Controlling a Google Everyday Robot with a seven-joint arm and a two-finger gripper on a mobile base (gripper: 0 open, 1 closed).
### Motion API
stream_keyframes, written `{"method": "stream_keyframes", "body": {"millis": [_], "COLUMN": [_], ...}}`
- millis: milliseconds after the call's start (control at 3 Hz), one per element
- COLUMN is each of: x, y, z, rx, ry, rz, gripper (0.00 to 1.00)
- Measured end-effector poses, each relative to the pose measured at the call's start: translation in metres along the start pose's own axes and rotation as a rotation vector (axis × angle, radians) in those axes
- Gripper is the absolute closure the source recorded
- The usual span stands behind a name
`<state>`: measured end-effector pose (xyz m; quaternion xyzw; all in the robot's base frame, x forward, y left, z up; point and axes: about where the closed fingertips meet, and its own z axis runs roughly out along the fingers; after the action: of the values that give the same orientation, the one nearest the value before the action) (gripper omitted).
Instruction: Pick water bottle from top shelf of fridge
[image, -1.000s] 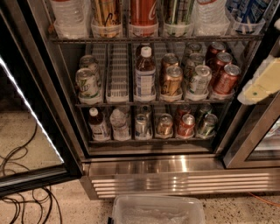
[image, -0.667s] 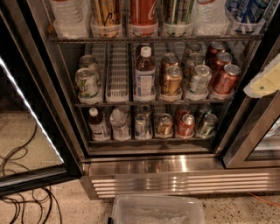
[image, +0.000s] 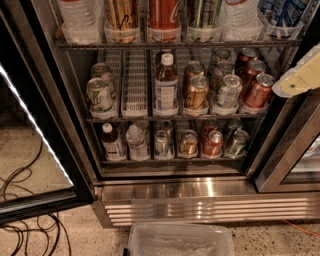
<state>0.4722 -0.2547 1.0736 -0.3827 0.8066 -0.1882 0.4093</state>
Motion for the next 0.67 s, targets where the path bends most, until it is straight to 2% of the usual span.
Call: {"method": "stream_keyframes", "body": {"millis": [333, 667], "x": [-0.021, -0.055], "y": [-0.006, -0.012], "z": [0.007, 0.019], "rx": [0.042, 0.095], "ry": [-0.069, -0.204], "rz": [0.022, 0.11], "gripper": [0.0, 0.0]}}
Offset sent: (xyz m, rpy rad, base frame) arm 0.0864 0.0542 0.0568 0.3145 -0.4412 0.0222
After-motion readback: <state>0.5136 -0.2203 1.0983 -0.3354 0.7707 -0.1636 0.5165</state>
